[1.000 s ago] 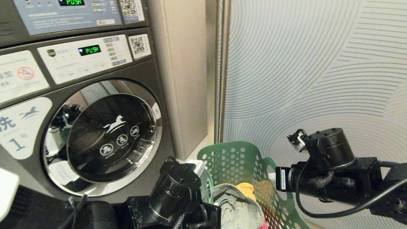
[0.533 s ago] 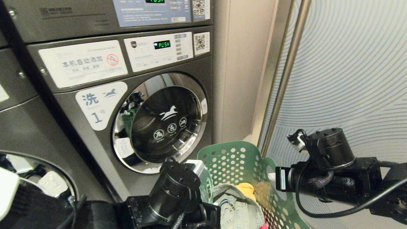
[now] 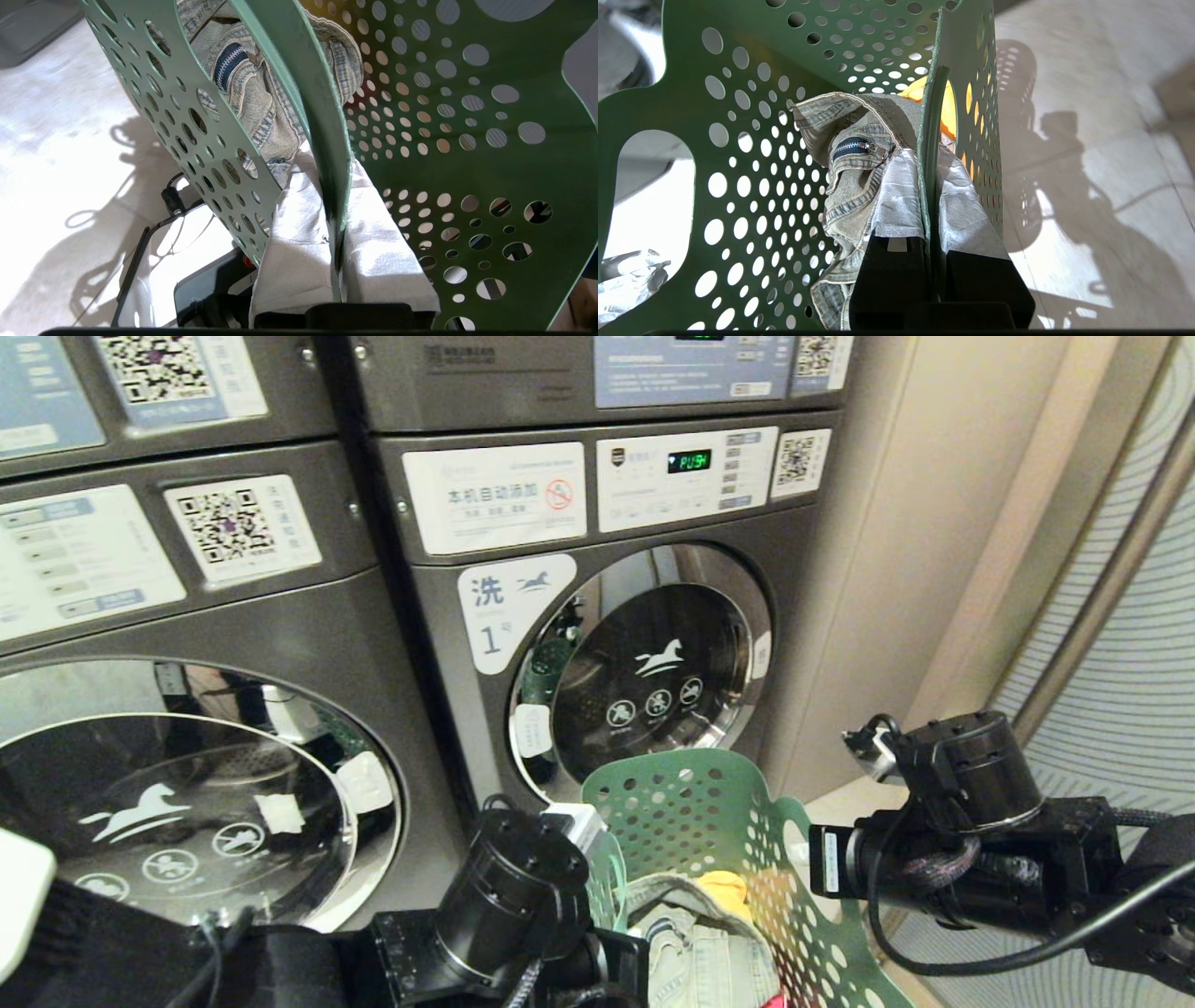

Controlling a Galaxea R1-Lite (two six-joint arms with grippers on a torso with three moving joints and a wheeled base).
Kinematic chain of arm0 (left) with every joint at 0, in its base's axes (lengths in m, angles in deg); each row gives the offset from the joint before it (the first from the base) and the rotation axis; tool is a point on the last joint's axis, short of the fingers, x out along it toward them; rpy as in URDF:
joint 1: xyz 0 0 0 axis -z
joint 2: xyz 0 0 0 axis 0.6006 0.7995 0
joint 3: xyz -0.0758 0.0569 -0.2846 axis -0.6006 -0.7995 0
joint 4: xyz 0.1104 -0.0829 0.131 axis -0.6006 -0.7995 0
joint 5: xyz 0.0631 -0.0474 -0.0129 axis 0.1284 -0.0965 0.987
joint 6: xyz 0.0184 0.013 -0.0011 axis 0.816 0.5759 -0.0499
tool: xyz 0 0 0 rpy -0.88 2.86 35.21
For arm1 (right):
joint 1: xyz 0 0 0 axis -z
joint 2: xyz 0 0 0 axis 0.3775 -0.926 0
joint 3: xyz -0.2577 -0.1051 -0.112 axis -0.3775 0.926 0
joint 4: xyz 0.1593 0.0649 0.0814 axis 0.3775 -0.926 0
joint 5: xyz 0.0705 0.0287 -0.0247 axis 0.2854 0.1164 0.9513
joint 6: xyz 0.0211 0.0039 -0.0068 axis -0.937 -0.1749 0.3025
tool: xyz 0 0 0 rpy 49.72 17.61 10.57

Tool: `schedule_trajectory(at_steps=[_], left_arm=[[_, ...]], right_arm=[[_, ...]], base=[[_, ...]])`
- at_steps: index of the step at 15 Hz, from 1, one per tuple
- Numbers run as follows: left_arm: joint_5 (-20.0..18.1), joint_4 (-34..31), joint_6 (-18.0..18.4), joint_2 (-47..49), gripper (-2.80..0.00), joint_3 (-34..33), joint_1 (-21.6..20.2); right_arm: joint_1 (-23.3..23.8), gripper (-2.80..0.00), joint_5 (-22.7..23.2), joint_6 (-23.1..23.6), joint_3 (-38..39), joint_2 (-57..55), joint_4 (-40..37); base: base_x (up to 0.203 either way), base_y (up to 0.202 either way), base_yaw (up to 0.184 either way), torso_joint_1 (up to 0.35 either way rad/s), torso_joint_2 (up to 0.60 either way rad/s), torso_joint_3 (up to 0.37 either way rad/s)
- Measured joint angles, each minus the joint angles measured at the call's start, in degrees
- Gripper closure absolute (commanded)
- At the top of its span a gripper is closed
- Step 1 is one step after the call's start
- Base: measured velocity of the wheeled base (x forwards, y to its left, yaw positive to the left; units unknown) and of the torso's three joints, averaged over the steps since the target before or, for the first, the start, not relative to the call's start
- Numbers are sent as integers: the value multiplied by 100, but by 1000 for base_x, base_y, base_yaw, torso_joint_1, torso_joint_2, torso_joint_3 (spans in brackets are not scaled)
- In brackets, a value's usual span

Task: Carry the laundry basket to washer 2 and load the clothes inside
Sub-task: Pick up the clothes basket and put it beside the washing machine

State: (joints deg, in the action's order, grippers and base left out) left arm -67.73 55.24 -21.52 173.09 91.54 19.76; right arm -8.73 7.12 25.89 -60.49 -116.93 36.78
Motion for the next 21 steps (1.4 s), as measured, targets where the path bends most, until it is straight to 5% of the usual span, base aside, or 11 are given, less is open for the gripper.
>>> schedule_trajectory(at_steps=[12, 21], left_arm=[[26, -17, 9, -2, 0, -11, 22], [33, -9, 11, 13, 0, -10, 57]], right_arm=[[0, 0, -5, -5, 153, 75, -2], [0, 0, -4, 2, 240, 119, -2]], base=[[1, -8, 167, 3, 1, 2], [0, 0, 8, 0, 0, 0]])
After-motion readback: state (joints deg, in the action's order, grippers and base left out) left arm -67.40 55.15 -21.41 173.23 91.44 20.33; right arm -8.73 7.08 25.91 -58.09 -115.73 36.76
